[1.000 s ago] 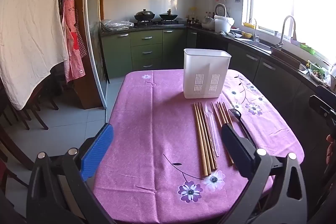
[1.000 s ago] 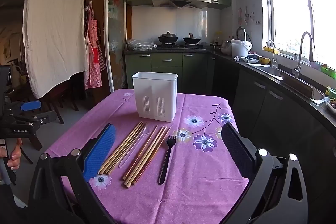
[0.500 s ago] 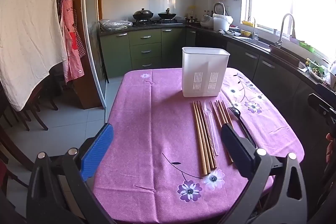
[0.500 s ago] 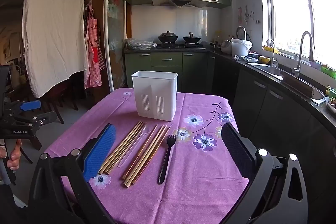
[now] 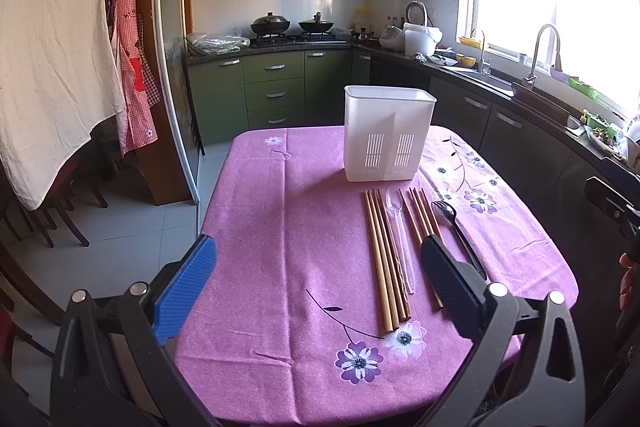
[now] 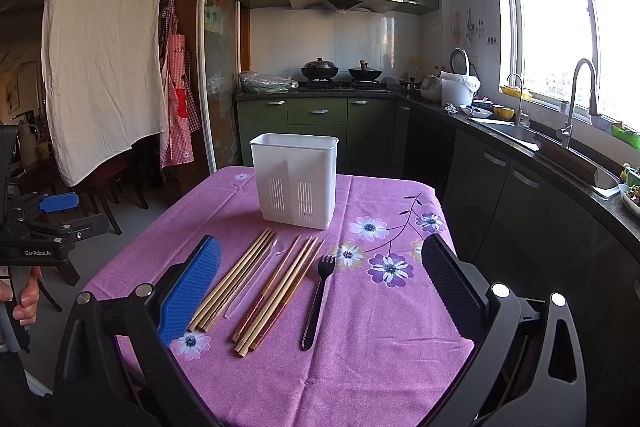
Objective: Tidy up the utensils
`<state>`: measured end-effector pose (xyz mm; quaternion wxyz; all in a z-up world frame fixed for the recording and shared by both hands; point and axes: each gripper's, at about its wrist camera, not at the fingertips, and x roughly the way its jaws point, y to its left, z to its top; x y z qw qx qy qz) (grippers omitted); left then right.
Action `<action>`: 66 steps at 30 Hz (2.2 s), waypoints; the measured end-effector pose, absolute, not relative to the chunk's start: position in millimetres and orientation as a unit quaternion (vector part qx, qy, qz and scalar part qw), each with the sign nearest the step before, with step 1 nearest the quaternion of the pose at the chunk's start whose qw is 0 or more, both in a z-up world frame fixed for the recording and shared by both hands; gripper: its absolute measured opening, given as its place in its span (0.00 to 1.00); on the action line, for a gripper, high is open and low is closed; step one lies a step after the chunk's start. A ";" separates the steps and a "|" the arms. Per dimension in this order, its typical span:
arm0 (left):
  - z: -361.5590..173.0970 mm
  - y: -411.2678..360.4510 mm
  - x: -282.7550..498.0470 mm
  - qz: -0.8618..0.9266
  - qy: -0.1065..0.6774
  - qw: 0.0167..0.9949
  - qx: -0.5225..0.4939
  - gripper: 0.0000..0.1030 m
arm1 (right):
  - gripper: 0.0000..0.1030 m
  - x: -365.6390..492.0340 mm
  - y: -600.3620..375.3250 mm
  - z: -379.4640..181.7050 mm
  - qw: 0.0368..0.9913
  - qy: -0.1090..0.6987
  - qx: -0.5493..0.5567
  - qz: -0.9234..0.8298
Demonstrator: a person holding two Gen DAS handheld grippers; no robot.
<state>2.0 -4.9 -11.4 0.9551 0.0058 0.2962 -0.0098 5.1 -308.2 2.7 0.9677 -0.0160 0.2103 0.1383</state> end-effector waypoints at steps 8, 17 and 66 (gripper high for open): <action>-12.1 -4.6 2.7 -0.010 0.298 0.955 0.005 0.94 | 0.96 4.9 -308.5 1.9 0.967 0.211 -0.016 0.138; -11.1 -4.6 2.5 -0.011 0.299 0.954 0.005 0.94 | 0.96 5.2 -308.2 2.1 0.967 0.212 -0.016 0.138; -25.4 -7.9 5.1 -0.013 0.315 0.949 0.005 0.94 | 0.96 11.8 -307.5 -21.6 0.964 0.226 -0.017 0.139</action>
